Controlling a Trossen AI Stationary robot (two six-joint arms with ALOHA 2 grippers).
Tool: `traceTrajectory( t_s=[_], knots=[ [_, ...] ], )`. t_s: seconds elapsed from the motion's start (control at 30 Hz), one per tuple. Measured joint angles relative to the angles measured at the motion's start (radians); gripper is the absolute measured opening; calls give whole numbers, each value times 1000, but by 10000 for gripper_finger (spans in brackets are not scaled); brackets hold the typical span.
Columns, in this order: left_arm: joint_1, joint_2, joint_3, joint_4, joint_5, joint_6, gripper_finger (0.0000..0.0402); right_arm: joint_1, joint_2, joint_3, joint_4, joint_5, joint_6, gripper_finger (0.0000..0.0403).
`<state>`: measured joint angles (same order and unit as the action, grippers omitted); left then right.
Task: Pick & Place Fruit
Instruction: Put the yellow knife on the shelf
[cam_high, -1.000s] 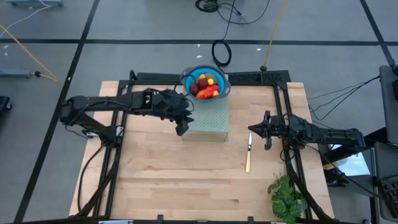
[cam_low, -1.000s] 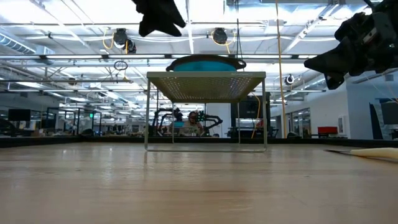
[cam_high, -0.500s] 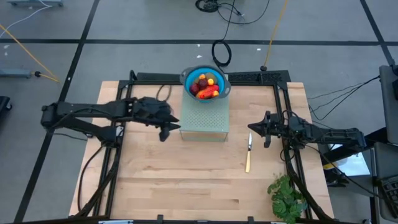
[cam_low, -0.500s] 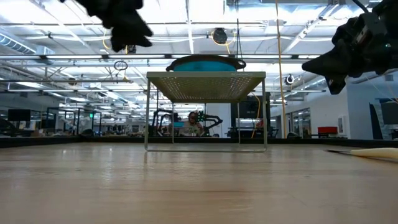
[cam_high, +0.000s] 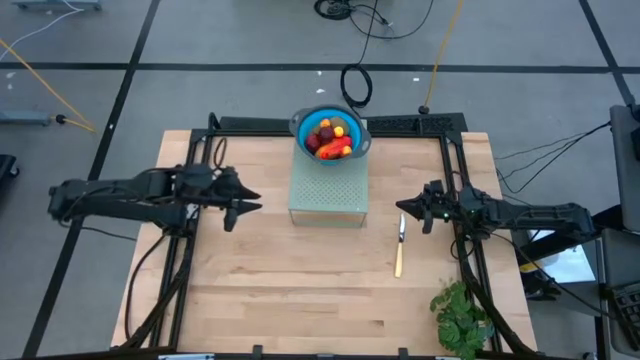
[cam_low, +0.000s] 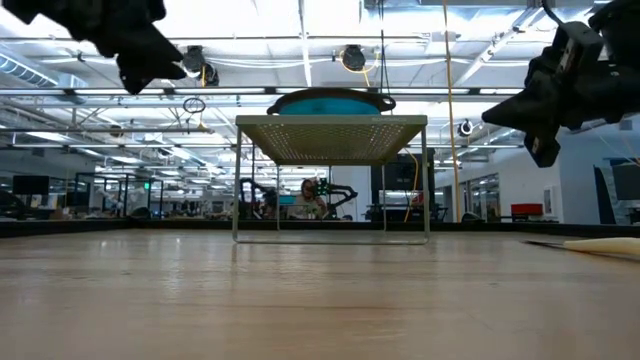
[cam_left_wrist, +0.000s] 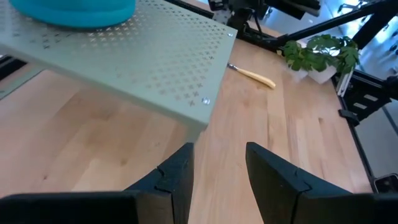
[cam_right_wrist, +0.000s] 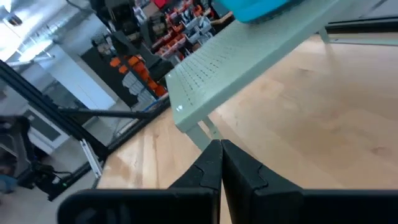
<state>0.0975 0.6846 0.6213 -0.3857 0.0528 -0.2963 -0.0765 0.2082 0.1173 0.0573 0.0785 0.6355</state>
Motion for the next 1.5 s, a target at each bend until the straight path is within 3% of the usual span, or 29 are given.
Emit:
traceTrajectory(
  t_s=[0.33, 0.6, 1.2, 1.5],
  knots=[
    [0, -149, -116, 0, 0, -13, 145, 12, 61, 0, 152, -1, 45, 0],
    [0, -192, -168, -1, 0, -16, 145, 81, 146, 106, 100, 21, 60, 0],
    [0, -217, -203, 50, 7, 53, 145, 231, 576, 641, -459, 83, 69, 0],
    [0, -313, -204, 56, 5, 69, 145, 341, 779, 818, -755, 75, 293, 0]
  ],
)
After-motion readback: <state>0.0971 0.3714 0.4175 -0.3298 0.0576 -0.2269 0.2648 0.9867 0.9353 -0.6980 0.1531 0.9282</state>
